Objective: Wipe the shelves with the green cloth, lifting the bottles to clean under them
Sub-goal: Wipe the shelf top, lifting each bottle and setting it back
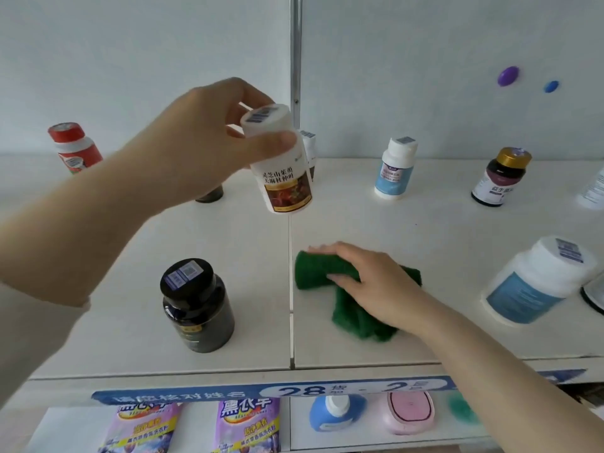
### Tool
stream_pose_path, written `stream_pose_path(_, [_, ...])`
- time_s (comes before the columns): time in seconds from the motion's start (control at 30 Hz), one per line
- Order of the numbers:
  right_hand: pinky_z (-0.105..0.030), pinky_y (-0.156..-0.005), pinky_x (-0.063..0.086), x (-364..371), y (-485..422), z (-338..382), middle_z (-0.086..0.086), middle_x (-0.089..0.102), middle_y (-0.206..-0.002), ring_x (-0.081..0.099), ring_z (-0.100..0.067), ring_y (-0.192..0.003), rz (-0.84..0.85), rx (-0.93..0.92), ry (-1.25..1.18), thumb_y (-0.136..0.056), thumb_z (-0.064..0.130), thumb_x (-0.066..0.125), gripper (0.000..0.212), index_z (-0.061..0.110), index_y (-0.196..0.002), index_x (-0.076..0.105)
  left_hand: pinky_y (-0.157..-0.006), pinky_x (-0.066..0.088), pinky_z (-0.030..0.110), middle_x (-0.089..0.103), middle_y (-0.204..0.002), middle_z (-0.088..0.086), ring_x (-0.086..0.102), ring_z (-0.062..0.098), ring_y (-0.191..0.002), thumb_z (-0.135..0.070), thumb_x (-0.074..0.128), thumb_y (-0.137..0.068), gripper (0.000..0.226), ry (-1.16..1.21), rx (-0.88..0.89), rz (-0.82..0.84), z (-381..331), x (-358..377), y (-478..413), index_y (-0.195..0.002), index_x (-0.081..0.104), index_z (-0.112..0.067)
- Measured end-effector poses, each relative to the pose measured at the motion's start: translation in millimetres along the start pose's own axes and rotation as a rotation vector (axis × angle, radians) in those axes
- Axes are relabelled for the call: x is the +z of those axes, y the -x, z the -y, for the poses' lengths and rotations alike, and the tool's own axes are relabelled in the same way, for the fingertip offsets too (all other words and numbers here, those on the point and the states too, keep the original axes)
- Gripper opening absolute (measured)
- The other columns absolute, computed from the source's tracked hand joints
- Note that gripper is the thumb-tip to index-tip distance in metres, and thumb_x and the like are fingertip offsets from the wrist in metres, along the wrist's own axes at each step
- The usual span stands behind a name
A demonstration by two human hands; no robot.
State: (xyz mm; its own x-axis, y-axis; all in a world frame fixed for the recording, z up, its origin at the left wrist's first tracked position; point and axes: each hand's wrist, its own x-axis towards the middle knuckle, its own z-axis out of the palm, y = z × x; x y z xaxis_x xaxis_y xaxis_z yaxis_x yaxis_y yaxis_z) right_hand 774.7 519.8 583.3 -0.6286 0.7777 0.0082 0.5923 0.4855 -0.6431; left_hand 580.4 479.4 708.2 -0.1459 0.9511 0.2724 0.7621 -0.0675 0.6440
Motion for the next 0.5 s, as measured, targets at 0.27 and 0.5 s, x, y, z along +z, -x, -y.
stream_pose_path(0.27, [-0.012, -0.083, 0.038, -37, -27, -11, 0.015, 0.06, -0.105, 0.053, 0.004, -0.095, -0.312, 0.035, -0.129, -0.088, 0.009, 0.054, 0.034, 0.032, -0.112, 0.059, -0.065, 0.046, 0.022, 0.053, -0.081, -0.027, 0.054, -0.009, -0.072, -0.05, 0.059, -0.075, 0.026, 0.027, 0.018, 0.026, 5, 0, -1, -0.097, 0.048, -0.039])
stream_pose_path(0.5, [-0.019, -0.105, 0.023, 0, -66, -6, 0.006, 0.044, -0.143, 0.038, -0.014, -0.133, -0.082, -0.014, 0.072, -0.09, 0.013, 0.052, 0.043, 0.032, -0.128, 0.05, -0.073, 0.051, 0.023, 0.059, -0.083, -0.025, 0.063, -0.009, -0.072, -0.048, 0.06, -0.077, 0.026, 0.057, 0.013, -0.023, 7, -6, 5, -0.098, 0.05, -0.037])
